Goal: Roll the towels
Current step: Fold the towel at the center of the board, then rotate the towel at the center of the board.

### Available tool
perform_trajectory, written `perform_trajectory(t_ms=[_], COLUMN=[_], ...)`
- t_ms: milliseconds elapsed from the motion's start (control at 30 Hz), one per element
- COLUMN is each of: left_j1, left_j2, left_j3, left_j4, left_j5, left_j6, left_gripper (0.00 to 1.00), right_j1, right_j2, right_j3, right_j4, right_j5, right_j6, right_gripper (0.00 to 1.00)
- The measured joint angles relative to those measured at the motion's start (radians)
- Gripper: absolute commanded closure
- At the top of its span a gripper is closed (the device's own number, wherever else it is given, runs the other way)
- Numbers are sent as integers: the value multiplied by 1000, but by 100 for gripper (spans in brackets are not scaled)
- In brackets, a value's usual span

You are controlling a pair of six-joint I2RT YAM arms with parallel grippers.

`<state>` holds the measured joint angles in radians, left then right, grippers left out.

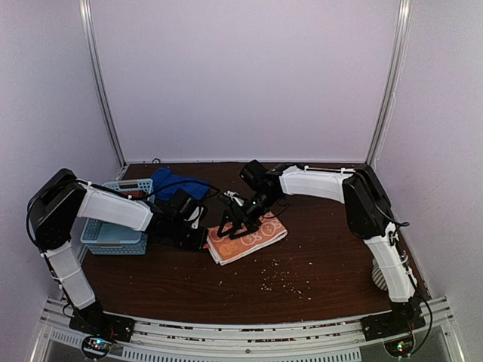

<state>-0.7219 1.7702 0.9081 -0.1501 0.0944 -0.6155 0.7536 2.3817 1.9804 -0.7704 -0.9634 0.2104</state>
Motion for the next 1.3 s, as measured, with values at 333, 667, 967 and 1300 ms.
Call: perform_trajectory(t_ms=[333, 667, 967, 1300], left_j1=[-2, -5, -5, -5], left_j2=[-134, -282, -85, 28], left_j3=[-40, 80, 237, 192], left_j4=[-138, -187, -105, -57], left_j5=[-90, -144, -64, 34], left_j6=[-18, 20, 45, 46], left_gripper=[100, 100, 100, 100], right_j1=[-33, -147, -211, -208], right_j2=[-10, -400, -499, -208], right_j3=[15, -255, -317, -280], right_j4=[-35, 138, 328, 170], right_j5=[21, 506, 490, 421], right_j6=[-85, -288, -387, -379], right_gripper=[0, 0, 68, 80])
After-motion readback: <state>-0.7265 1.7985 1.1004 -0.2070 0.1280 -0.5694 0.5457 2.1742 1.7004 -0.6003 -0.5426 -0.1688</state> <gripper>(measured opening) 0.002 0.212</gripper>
